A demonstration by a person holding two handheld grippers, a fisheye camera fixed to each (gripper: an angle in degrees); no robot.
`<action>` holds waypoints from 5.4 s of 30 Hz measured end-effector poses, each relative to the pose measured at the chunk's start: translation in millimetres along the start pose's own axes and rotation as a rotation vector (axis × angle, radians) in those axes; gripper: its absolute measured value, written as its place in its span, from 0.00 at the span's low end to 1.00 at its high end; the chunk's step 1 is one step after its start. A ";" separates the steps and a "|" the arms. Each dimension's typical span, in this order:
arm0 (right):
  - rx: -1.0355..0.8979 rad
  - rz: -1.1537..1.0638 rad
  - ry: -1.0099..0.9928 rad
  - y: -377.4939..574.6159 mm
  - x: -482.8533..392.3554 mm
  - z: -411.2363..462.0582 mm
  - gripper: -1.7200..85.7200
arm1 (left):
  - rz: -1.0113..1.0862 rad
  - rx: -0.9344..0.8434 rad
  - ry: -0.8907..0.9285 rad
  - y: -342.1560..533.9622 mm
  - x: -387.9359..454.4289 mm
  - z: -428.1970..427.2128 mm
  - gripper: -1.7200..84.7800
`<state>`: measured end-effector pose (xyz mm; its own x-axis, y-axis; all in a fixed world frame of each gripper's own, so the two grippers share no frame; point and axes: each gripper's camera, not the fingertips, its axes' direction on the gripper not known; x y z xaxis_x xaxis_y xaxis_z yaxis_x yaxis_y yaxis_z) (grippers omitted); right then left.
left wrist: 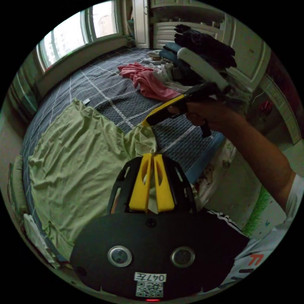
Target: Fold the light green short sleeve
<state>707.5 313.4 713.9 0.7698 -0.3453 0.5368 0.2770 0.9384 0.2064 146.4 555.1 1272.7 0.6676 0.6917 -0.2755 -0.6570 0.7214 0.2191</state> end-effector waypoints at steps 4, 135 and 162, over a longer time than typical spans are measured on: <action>0.072 -0.053 0.000 -3.6 -28.7 -5.4 0.02 | -0.055 0.081 -0.011 22.0 -13.8 -26.9 0.01; 0.243 -0.850 -0.217 5.3 -1046.5 260.2 0.02 | -0.773 -0.202 -0.096 -189.9 -813.4 -631.3 0.16; 0.391 -0.547 -0.238 2.4 -698.7 81.1 0.01 | -0.743 -0.177 -0.196 -540.7 -746.5 -443.1 0.01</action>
<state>123.6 556.1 405.8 0.4207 -0.8003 0.4272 0.3265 0.5729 0.7518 -151.9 -366.7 945.1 0.9924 0.0356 -0.1175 -0.0492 0.9921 -0.1151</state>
